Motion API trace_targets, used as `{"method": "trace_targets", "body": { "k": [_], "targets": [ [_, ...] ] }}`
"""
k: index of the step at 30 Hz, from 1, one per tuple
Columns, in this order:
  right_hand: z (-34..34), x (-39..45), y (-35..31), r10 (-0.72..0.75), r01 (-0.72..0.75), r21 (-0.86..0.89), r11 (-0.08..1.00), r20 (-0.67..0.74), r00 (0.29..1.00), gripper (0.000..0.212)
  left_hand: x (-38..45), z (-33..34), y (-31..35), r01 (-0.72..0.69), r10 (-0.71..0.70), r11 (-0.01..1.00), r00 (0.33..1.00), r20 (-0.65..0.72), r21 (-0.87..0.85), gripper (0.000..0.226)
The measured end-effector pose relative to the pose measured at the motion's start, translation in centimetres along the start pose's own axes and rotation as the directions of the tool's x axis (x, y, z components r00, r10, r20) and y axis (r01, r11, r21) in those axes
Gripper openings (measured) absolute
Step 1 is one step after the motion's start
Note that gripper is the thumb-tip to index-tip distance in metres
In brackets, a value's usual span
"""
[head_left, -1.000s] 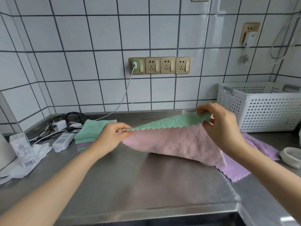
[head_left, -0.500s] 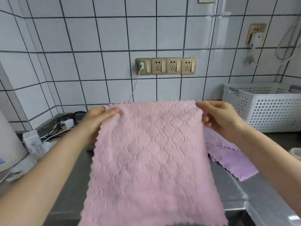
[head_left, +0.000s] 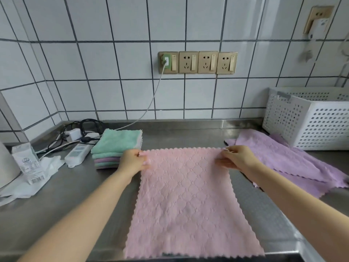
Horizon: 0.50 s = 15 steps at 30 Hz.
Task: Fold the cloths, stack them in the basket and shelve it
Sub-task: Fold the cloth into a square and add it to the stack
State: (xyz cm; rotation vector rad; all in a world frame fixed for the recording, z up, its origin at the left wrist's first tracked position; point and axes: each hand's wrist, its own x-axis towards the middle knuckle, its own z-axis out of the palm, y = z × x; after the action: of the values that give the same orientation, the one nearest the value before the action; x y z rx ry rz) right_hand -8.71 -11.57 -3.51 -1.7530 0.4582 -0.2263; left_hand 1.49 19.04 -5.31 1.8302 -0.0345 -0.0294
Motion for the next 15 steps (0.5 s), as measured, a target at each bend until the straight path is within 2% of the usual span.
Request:
{"method": "trace_targets", "body": {
  "k": [1,2,4,5,7,9,11,15],
  "targets": [
    [0.3,0.7,0.1,-0.027,0.027,-0.001,1.000,-0.017,0.999,0.020,0.5,0.5,0.0,-0.063,0.064,0.993,0.998,-0.009,0.100,0.020],
    [0.6,1.0,0.2,-0.063,0.062,-0.046,0.997,-0.025,0.998,0.021,0.7,1.0,-0.2,-0.125,0.124,0.966,0.992,0.021,0.228,0.039],
    [1.1,0.8,1.0,-0.144,0.137,-0.265,0.954,-0.007,0.990,0.038,-0.5,1.8,-1.0,-0.299,0.254,0.851,0.954,0.158,0.432,0.067],
    [1.3,0.2,1.8,-0.174,0.170,-0.381,0.909,0.023,0.984,0.045,-1.5,2.3,-1.6,-0.395,0.312,0.784,0.918,0.246,0.478,0.072],
    [1.8,-1.9,3.3,-0.237,0.280,-0.552,0.785,0.150,0.960,0.045,-4.2,3.1,-2.7,-0.561,0.380,0.668,0.822,0.424,0.489,0.072],
    [2.1,-4.6,4.9,-0.329,0.469,-0.650,0.598,0.334,0.883,0.043,-6.8,3.5,-3.7,-0.630,0.336,0.593,0.760,0.557,0.501,0.064],
    [2.3,-7.0,5.9,-0.373,0.608,-0.649,0.458,0.480,0.794,0.040,-9.0,3.3,-4.3,-0.662,0.243,0.510,0.724,0.646,0.550,0.065],
    [1.9,-9.9,6.3,-0.394,0.675,-0.605,0.423,0.548,0.738,0.066,-12.3,2.1,-4.2,-0.701,0.131,0.406,0.679,0.723,0.586,0.077]
  ]
}}
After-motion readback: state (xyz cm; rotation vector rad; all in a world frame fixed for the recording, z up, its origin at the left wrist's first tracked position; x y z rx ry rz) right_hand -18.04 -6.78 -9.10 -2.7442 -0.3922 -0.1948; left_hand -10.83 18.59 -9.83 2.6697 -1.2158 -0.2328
